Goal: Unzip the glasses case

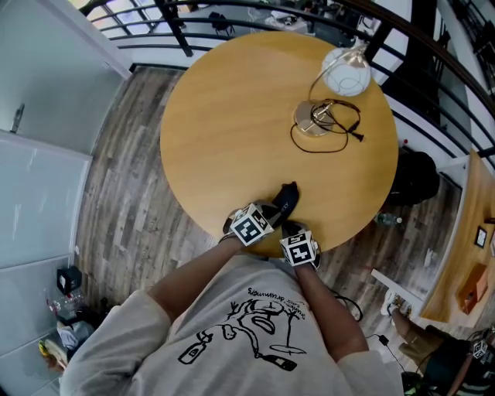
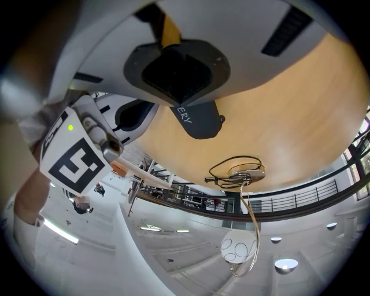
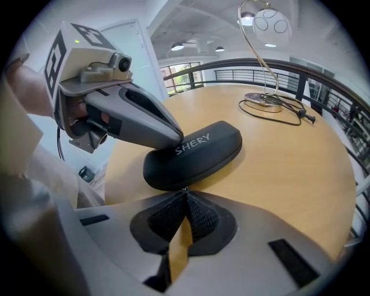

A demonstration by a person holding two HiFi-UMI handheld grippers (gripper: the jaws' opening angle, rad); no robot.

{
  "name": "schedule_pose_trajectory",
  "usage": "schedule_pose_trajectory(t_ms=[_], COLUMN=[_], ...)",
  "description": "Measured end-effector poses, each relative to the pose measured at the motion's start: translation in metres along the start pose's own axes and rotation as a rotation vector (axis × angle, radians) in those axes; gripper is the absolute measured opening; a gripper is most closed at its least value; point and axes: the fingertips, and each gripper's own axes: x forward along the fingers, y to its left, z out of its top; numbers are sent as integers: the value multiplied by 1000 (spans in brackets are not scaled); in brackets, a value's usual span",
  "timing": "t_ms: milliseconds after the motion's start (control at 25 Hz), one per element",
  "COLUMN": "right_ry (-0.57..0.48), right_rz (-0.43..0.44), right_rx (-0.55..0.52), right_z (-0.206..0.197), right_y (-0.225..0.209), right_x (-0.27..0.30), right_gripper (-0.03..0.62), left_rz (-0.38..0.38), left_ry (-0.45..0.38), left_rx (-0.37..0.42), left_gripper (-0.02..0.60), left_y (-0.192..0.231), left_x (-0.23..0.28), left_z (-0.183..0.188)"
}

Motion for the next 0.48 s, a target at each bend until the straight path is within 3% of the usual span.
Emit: schedule_pose_trajectory(t_ms=[480], right_ry=[11], right_rz=[-35], right_rx=[-5], right_z=[7], right_y=[-19], right_x=[-1], right_gripper=[23], left_rz=[-12], left_ry=[2], left_rx=[3], left_gripper=[8], left_y=[0], left_x=[0], left_z=[0])
